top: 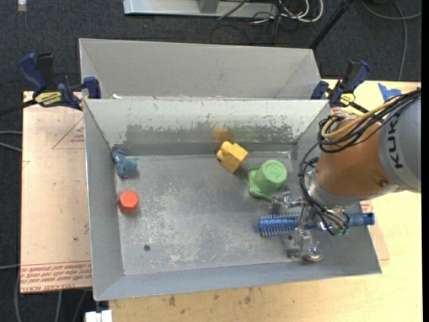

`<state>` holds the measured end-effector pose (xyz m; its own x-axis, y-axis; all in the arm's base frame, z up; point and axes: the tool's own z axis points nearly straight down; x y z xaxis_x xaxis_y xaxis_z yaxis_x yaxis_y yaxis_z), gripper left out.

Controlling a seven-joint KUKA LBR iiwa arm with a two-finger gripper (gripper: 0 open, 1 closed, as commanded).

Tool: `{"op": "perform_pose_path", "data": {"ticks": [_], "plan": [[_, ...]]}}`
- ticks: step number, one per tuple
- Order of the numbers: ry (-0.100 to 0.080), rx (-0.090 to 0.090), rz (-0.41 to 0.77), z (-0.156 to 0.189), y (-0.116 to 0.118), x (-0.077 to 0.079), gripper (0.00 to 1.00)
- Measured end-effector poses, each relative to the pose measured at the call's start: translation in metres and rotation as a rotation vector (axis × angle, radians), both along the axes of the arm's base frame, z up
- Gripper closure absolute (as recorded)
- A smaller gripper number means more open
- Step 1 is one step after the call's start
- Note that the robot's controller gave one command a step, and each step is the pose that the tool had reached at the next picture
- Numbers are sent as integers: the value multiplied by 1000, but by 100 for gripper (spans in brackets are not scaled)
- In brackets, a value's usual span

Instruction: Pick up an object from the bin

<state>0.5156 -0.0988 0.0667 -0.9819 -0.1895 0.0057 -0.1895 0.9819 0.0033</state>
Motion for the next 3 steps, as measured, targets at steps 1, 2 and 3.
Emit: {"op": "perform_pose_path", "data": {"ticks": [1, 2, 3], "plan": [[-9, 0, 2, 4, 1, 3, 100], [-17, -3, 46, 131, 2, 24, 100], [-11, -1, 66, 164, 20, 9, 100]]}}
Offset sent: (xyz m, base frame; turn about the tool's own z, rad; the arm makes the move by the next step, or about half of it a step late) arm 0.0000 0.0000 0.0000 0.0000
